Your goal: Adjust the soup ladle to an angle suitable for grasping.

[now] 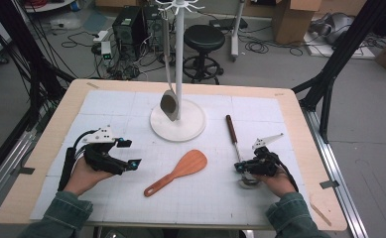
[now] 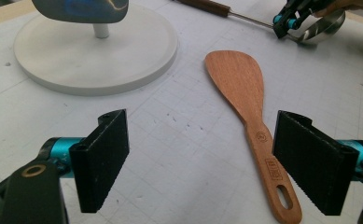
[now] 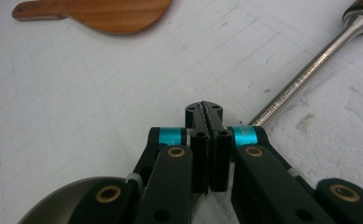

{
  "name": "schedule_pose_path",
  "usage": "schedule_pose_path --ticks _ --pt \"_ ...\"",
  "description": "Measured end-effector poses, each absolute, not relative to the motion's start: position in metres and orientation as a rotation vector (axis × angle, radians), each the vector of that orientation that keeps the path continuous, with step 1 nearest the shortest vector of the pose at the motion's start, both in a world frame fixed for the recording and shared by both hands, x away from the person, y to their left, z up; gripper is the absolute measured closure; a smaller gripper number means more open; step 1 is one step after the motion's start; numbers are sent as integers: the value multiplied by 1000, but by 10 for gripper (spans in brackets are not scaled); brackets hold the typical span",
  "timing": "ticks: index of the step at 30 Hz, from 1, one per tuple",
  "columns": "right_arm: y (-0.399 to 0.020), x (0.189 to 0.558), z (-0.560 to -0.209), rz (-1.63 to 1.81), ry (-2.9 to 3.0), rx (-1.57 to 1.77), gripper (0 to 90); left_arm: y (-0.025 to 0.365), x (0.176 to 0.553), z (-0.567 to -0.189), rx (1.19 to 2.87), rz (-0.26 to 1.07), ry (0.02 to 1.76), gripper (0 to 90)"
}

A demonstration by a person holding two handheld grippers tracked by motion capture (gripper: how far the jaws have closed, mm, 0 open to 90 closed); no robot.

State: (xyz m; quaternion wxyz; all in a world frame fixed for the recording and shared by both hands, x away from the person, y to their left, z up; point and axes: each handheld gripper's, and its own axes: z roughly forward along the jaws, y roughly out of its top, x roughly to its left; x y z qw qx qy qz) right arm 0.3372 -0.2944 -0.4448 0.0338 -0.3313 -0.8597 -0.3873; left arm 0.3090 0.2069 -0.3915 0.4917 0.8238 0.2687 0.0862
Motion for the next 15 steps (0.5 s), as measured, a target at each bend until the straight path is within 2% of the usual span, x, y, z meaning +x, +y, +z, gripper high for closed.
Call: schedule_pose_path --ticks 15 --pt "-304 349 -437 -1340 -2619 -1125 898 208 309 -391 1997 211 653 194"
